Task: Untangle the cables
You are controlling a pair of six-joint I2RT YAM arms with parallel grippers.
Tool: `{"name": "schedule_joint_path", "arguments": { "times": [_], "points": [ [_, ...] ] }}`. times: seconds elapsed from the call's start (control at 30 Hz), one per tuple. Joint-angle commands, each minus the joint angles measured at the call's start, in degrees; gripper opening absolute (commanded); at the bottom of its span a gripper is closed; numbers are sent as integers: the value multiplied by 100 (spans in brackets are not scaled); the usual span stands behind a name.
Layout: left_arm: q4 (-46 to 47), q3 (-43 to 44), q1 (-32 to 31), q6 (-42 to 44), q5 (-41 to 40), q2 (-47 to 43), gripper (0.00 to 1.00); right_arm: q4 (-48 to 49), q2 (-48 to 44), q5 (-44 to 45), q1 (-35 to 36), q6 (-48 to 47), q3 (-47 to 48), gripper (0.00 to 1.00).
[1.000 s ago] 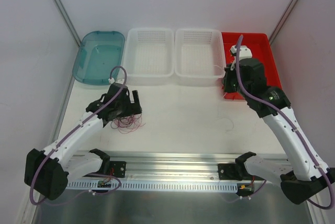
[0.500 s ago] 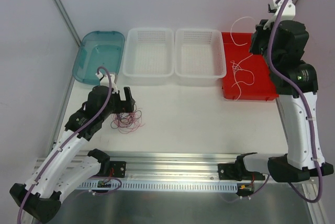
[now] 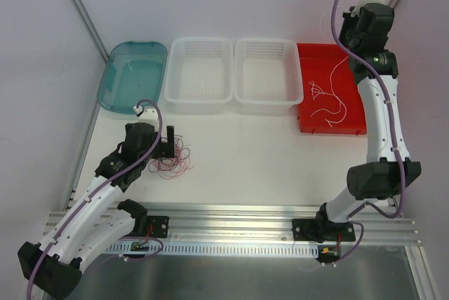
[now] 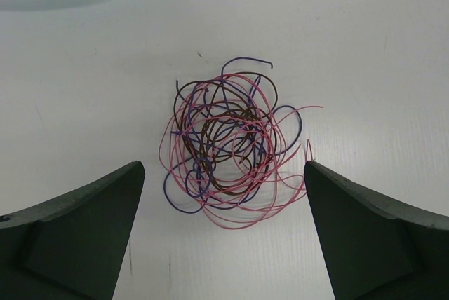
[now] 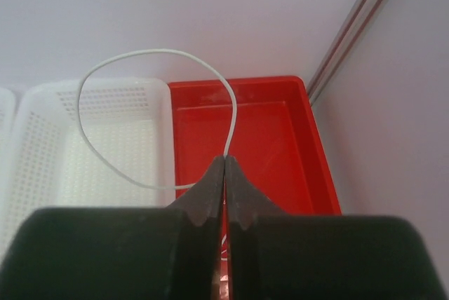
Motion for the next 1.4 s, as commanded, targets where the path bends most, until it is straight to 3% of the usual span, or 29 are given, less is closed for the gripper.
{"name": "schedule_joint_path", "arguments": {
  "times": [0.0, 0.17, 0.23, 0.27, 0.33, 0.37, 0.47, 0.67, 0.93, 1.13, 1.37],
  "points": [
    [201, 41, 47, 175, -210, 95, 99, 720, 347, -68, -293, -40, -251, 1],
    [209, 6, 47, 201, -202, 175, 99, 457, 980, 301, -610, 382, -410, 1],
    [201, 6, 47, 201, -210, 210, 99, 204, 1269, 311, -724, 654, -393, 9],
    [201, 6, 47, 193, -202, 236, 99, 36, 1393, 84, -777, 733, -210, 23],
    [201, 15, 47, 201, -193, 289, 99, -481, 1578, -84, -839, 953, 11, 36],
    [201, 23, 47, 201, -158, 315, 99, -606, 1640, -164, -856, 980, 107, 52],
    [201, 15, 47, 184, -70, 359, 99, -730, 1343, -383, -848, 1173, -49, 78],
    [201, 23, 47, 114, 27, 482, 99, -748, 148, -1024, -751, 1621, -1278, 97],
    [113, 94, 47, -238, 124, 807, 99, -581, -2179, -1904, -173, 2035, -3667, 100],
    [16, 269, 55, -861, 106, 1246, 99, -581, -3446, -2265, 706, 2245, -4759, 100],
    [-28, 480, 47, -1977, 114, 2352, 99, -361, -4510, -2379, 1612, 2544, -5920, 99]
  ]
}}
